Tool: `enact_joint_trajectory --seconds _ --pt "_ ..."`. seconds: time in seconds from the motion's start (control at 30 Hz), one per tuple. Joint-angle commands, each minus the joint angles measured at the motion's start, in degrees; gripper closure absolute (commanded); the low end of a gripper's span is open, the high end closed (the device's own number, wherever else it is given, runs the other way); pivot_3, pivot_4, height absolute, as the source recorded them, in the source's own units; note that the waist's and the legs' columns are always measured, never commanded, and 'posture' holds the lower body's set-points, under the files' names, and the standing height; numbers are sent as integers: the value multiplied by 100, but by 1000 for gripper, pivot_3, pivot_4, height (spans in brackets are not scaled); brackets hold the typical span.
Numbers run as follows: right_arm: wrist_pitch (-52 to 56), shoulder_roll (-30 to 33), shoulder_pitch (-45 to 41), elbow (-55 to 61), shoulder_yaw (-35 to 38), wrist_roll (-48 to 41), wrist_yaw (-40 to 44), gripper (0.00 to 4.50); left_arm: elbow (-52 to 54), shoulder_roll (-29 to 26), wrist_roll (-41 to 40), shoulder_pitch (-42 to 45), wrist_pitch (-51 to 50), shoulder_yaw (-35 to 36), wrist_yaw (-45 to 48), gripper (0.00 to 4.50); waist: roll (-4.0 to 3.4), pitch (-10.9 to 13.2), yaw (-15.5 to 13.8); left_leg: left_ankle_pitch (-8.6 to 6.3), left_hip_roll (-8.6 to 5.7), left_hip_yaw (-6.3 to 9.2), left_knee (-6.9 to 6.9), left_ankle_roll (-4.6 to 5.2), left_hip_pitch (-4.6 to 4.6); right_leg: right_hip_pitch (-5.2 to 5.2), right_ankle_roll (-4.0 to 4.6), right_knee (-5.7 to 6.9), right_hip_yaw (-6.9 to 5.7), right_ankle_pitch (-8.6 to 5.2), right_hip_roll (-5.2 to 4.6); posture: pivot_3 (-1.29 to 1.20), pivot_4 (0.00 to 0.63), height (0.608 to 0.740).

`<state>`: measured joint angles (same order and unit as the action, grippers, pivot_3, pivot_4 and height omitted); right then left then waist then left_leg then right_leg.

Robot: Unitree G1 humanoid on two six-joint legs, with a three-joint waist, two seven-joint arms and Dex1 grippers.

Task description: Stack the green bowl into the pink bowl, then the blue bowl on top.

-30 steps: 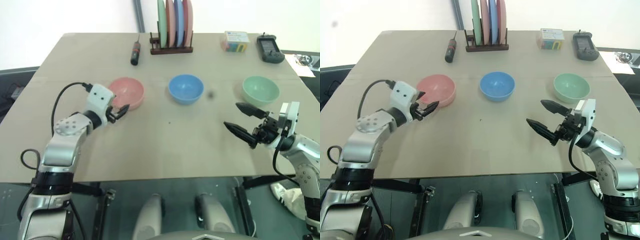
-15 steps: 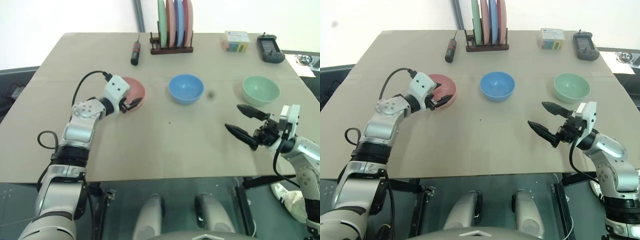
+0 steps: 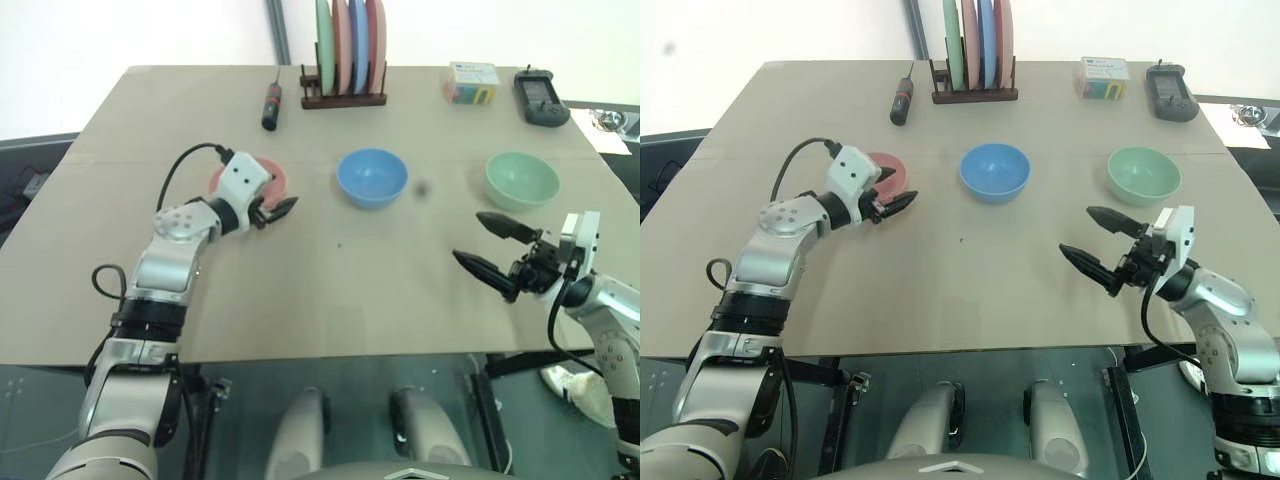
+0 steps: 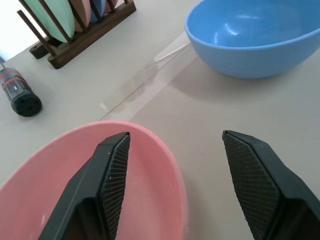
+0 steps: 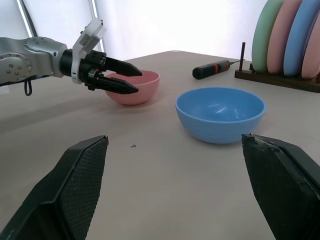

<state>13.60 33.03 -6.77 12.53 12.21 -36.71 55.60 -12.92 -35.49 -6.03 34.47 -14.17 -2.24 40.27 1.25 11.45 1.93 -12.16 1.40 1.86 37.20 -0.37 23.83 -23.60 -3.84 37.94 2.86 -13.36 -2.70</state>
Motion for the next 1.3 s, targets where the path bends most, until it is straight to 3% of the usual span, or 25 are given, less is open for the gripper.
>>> enact_joint_trajectory --seconds 0.03,0.13,0.17,0.2,0.3,0.4,0.6,0.9,1.1,1.3 --pt "-71 103 -74 84 173 -38 22 32 60 -154 172 -98 -96 -24 59 1362 0 0 6 0 0 0 0 0 0 0 0 0 0 0 0 0 150 740" --pt "-63 127 -111 80 168 -29 2 32 -130 -297 473 -136 -288 -262 124 1362 0 0 8 0 0 0 0 0 -1 0 0 1 -1 0 0 0 150 740" --pt "-64 133 -120 73 171 -24 0 0 -178 -307 512 -117 -334 -281 107 1858 0 0 7 0 0 0 0 0 -2 0 0 2 0 0 0 0 150 740" --pt "-65 137 -124 68 171 -20 -2 0 -218 -306 534 -92 -354 -278 88 2020 0 0 6 0 0 0 0 0 -1 0 0 2 -1 0 0 0 150 740" --pt "-83 142 -123 54 173 0 2 0 -279 -299 586 -39 -364 -255 98 3145 0 0 -7 0 0 1 0 0 0 0 0 1 -2 0 0 0 150 740" --pt "-83 126 -128 64 168 7 -20 0 -257 -303 597 4 -350 -236 160 4468 -4 -6 -35 0 0 2 1 0 -4 4 0 2 -3 0 0 0 150 740" --pt "-97 87 -100 106 127 35 -61 0 82 -278 629 46 -486 -317 263 4468 -8 -7 -36 0 -1 1 2 0 -4 5 0 3 -2 0 0 0 150 740" --pt "-42 138 -121 141 124 25 -102 0 2554 -249 176 -388 -1153 -1167 1456 4468 -7 -6 -76 0 -1 1 2 0 1 2 0 0 0 0 -1 0 150 740" --pt "-15 140 -149 174 81 51 -135 0 3166 -269 162 -401 -1014 -1677 1922 4468 -7 -6 -80 0 -1 -1 2 0 -3 3 -1 2 2 -1 0 0 150 740" --pt "2 133 -203 175 32 84 -172 0 2913 -97 364 -225 -624 -1835 1846 4468 -7 -6 -93 0 -1 -1 3 0 -1 3 -1 0 1 -1 0 0 150 740"
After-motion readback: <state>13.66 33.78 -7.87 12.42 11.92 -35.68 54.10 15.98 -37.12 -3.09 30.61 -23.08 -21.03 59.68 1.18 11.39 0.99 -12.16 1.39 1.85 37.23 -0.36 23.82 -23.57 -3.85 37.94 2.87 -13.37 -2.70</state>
